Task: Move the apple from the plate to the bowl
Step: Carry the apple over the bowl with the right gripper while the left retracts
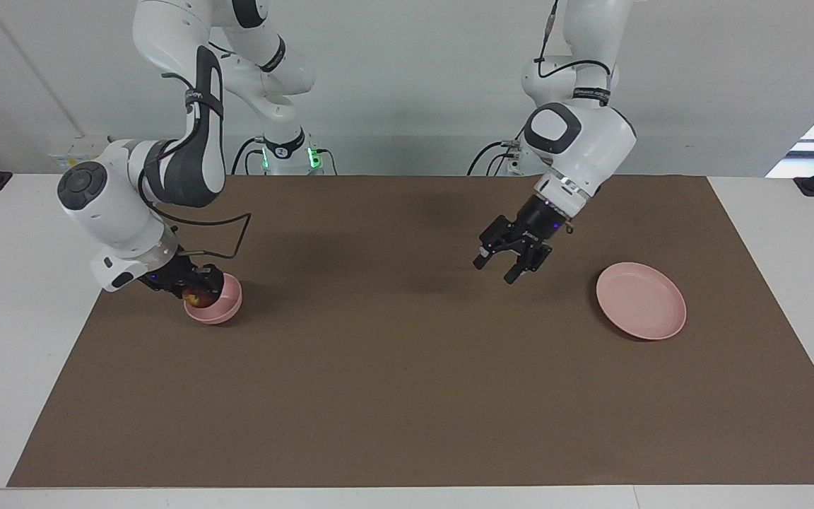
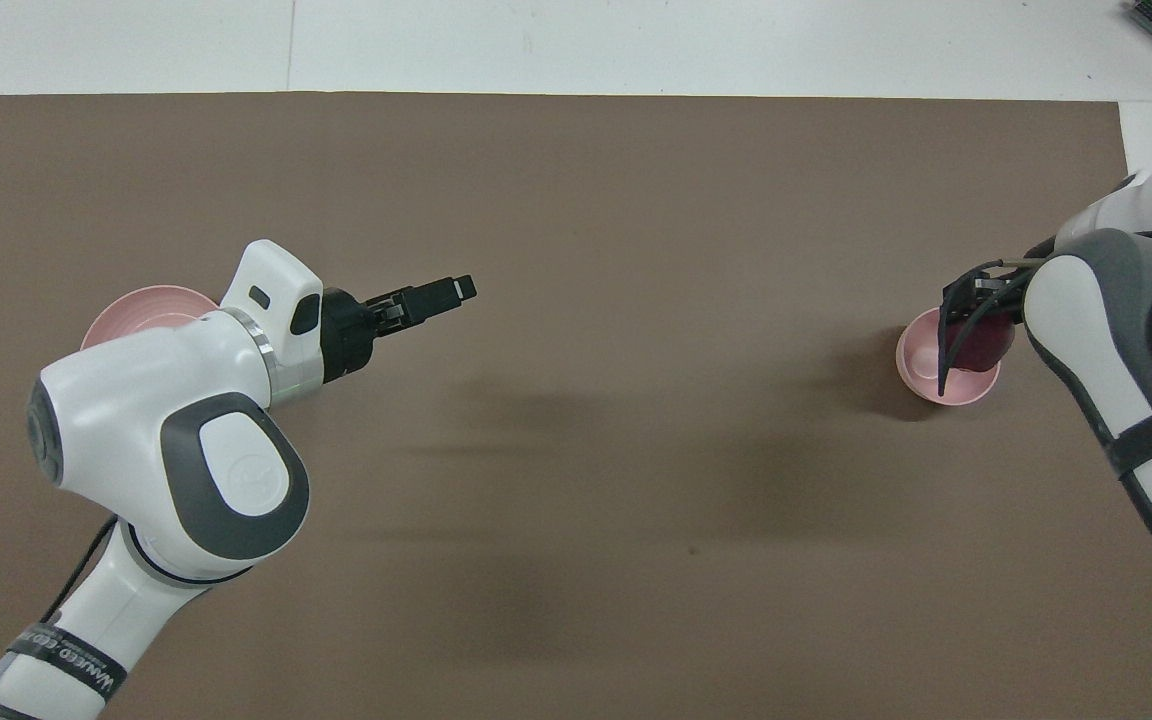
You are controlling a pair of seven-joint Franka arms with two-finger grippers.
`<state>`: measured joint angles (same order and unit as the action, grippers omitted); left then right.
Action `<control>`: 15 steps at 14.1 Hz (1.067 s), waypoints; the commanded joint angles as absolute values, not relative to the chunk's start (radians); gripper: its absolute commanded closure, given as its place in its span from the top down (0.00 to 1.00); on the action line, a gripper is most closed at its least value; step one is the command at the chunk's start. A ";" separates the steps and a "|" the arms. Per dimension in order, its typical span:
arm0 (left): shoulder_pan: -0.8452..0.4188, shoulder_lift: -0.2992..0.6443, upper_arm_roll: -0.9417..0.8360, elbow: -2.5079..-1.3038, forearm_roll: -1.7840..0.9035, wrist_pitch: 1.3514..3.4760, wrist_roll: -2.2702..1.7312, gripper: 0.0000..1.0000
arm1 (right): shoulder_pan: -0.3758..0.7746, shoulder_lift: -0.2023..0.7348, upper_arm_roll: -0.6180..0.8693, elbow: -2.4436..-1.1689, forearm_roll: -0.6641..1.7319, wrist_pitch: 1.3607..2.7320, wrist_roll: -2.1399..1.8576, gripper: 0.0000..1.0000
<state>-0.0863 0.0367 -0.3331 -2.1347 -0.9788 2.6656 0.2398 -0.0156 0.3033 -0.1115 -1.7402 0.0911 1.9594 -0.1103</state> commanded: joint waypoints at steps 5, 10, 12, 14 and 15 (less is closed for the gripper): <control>-0.119 -0.031 -0.054 -2.064 -0.495 2.193 0.239 1.00 | -0.043 0.330 -0.098 -1.763 0.074 2.025 -0.144 0.00; -0.107 -0.026 0.025 -1.690 -0.076 1.717 0.238 1.00 | -0.043 0.339 -0.097 -1.784 0.078 2.039 -0.143 0.00; -0.084 -0.012 0.021 -1.548 -0.029 1.582 0.236 1.00 | -0.043 0.341 -0.097 -1.787 0.078 2.040 -0.143 0.00; -0.075 0.004 0.023 -1.429 -0.025 1.444 0.235 1.00 | -0.041 0.342 -0.097 -1.790 0.078 2.055 -0.141 0.00; -0.069 0.014 0.023 -1.373 -0.023 1.402 0.215 1.00 | -0.041 0.345 -0.097 -1.792 0.078 2.059 -0.141 0.00</control>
